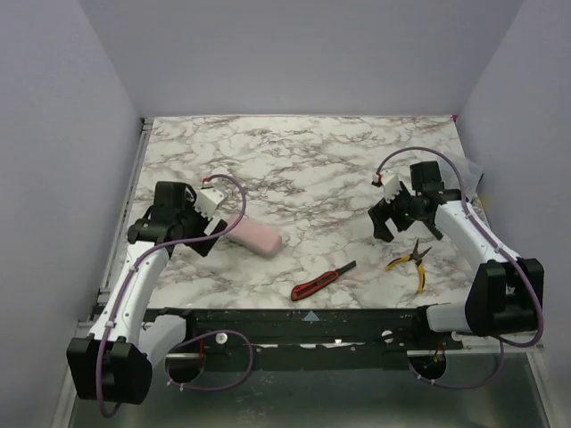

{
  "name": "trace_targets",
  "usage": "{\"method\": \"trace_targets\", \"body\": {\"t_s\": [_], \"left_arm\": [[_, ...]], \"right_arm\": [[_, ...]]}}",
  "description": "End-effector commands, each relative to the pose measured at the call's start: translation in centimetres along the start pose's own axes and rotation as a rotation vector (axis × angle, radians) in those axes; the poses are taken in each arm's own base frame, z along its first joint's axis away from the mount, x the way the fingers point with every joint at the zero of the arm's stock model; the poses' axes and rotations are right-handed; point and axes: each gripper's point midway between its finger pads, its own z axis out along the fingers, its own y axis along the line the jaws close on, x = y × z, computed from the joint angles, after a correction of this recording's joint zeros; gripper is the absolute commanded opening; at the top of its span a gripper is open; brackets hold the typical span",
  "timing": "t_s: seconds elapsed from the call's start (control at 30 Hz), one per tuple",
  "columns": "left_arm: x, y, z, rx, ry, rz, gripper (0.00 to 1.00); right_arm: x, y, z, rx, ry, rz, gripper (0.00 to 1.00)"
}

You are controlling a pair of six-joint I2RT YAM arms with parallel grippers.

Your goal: Open the umbrella

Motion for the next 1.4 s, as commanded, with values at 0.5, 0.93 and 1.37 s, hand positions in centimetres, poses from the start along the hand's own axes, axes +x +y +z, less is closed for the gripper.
{"method": "trace_targets", "body": {"t_s": [0.5,0.93,1.37], "left_arm": [[-2.6,-3.2,5.8,-0.175,-0.037,0.629,0.98],[-11.5,-8.3,10.9,-0.182,-0.196,0.754,0.98],[-18.0,-10.9,11.2,0.153,-0.141,0.408,0.98]], "right_arm": [[-2.2,-0.8,-0.3,0.023,-0.024,0.105,1.00],[-1.2,-3.0,-0.4,0.056,-0.014,0.276,1.00],[-2.7,-3.0,-0.3,0.010,-0.047,0.270,1.00]]}}
